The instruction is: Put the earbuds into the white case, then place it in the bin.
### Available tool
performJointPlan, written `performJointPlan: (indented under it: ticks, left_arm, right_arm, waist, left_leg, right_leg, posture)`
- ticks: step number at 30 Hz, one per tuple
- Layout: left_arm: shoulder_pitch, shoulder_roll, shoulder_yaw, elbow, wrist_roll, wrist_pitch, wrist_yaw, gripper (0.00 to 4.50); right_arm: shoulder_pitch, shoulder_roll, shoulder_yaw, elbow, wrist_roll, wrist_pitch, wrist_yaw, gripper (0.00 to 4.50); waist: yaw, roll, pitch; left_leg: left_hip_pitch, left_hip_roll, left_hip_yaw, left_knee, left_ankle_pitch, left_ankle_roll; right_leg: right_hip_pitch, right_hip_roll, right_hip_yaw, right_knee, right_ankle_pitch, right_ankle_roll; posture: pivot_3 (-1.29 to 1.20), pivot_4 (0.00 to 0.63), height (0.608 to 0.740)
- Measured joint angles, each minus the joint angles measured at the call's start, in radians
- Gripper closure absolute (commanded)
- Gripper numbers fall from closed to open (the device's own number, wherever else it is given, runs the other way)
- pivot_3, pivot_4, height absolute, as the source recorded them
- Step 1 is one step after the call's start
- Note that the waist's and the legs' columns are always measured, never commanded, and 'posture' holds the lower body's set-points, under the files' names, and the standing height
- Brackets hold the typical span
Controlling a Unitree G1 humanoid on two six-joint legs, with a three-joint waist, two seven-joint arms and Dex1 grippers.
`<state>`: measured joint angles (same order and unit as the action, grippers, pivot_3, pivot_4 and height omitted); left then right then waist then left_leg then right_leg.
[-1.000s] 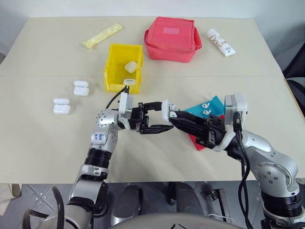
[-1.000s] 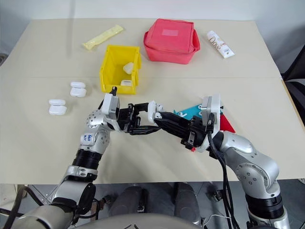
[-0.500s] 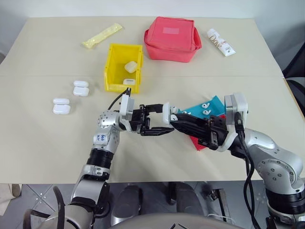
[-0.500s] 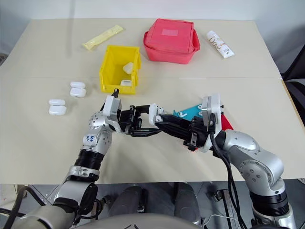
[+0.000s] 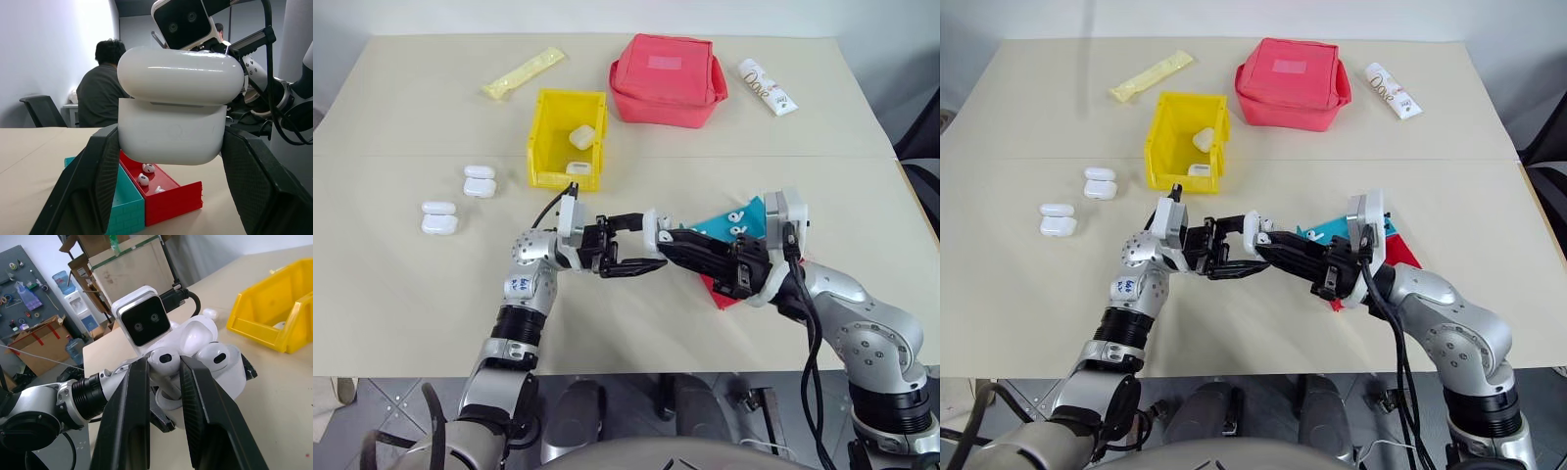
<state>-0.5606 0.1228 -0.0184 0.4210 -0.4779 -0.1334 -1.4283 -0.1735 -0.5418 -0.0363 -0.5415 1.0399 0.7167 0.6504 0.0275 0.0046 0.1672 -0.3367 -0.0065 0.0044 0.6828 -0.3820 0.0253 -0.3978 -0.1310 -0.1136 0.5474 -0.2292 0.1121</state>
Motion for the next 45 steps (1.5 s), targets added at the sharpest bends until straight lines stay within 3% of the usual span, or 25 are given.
performJointPlan:
  ticks: [10,26,45]
  left_arm:
    - [0.000,-0.005,-0.003,0.020,0.015,-0.010,-0.009,1.74]
    - [-0.003,-0.015,0.001,0.020,0.014,-0.009,-0.036,1.74]
    - [-0.002,-0.015,0.001,0.026,0.021,-0.009,-0.029,1.74]
  right_arm:
    - [0.033,-0.006,-0.001,-0.014,-0.032,-0.014,0.008,4.00]
    - [-0.032,-0.035,0.023,0.073,-0.082,-0.046,0.179,4.00]
    - [0.042,-0.010,0.012,-0.009,-0.098,-0.065,0.074,4.00]
  waist:
    - [0.000,0.000,0.000]
    - [0.000,0.000,0.000]
    - [0.000,0.000,0.000]
  left_leg:
    - [0.000,0.000,0.000,0.000,0.000,0.000]
    - [0.000,0.000,0.000,0.000,0.000,0.000]
    - [0.000,0.001,0.000,0.000,-0.001,-0.001]
  right_leg:
    - [0.000,0.000,0.000,0.000,0.000,0.000]
    - [0.000,0.000,0.000,-0.001,0.000,0.000]
    - [0.000,0.000,0.000,-0.002,0.000,0.000]
  posture:
    - [0.00,0.150,0.740]
    - [0.00,0.150,0.740]
    - [0.00,0.150,0.740]
